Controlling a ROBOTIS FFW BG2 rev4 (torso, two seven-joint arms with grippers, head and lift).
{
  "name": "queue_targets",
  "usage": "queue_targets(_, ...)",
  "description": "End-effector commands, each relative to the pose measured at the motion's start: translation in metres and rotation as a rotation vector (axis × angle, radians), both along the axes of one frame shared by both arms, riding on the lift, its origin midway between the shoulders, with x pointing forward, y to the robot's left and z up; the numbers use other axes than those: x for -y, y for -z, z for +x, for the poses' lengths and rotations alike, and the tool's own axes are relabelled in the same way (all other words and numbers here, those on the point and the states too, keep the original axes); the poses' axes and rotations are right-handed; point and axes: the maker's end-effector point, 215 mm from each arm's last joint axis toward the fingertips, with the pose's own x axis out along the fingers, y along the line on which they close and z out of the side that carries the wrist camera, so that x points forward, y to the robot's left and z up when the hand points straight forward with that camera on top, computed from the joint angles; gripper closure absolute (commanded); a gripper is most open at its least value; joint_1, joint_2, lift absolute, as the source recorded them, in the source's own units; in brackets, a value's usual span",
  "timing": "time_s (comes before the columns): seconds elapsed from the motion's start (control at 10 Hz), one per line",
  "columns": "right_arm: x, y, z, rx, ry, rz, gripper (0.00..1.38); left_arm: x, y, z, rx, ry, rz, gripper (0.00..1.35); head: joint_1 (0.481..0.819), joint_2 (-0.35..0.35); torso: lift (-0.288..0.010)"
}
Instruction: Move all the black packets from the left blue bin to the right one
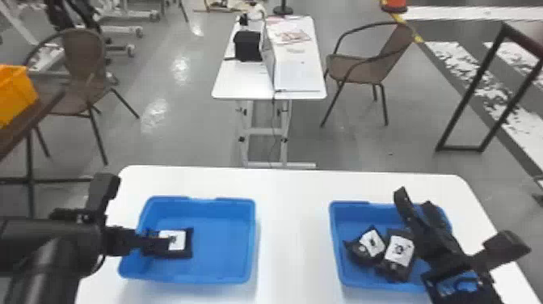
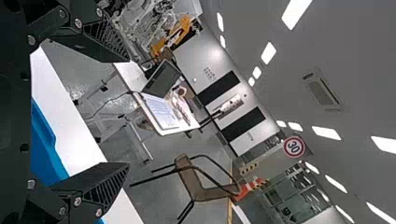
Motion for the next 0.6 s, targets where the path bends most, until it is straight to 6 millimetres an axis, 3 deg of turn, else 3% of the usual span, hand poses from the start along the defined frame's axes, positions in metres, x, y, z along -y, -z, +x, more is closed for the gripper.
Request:
queue_targets(0.0, -0.005, 0.007, -0.006, -0.012, -0.005, 0.017, 0.24, -0.002, 0.011, -0.001, -0.030, 0.021, 0.038, 0.22, 0.695, 0.033, 0.000)
queue_targets(0.2, -0.011, 0.013, -0.010, -0.022, -0.014, 0.030, 0.24, 0.002, 0.025, 0.003, -0.047, 0.078, 0.051, 0.22, 0.695, 0.043, 0.000)
queue_targets(0.5, -0.017, 0.017, -0.012, -0.028, -0.025, 0.042, 0.24, 0.016, 0.029, 0.020, -0.010, 0.213, 0.076, 0.22, 0.695, 0.044, 0.000)
